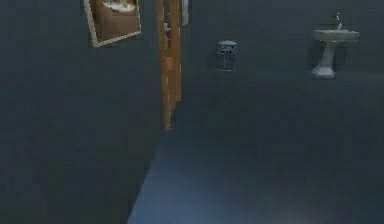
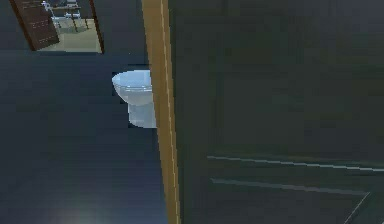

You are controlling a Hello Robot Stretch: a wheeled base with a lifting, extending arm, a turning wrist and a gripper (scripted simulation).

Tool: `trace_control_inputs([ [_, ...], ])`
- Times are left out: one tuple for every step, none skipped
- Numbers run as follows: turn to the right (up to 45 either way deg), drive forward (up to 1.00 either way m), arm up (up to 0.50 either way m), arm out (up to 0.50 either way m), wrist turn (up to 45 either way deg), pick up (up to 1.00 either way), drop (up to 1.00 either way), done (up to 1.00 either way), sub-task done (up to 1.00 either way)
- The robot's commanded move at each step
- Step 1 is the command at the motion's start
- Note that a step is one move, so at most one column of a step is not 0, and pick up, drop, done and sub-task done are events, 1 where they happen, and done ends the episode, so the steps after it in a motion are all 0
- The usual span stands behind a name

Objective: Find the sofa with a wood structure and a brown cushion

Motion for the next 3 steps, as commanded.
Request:
trace_control_inputs([
  [6.0,0.0,0.0,0.0,0.0,0.0,0.0,0.0,0.0],
  [0.0,0.25,0.0,0.0,0.0,0.0,0.0,0.0,0.0],
  [-6.0,0.0,0.0,0.0,0.0,0.0,0.0,0.0,0.0],
])
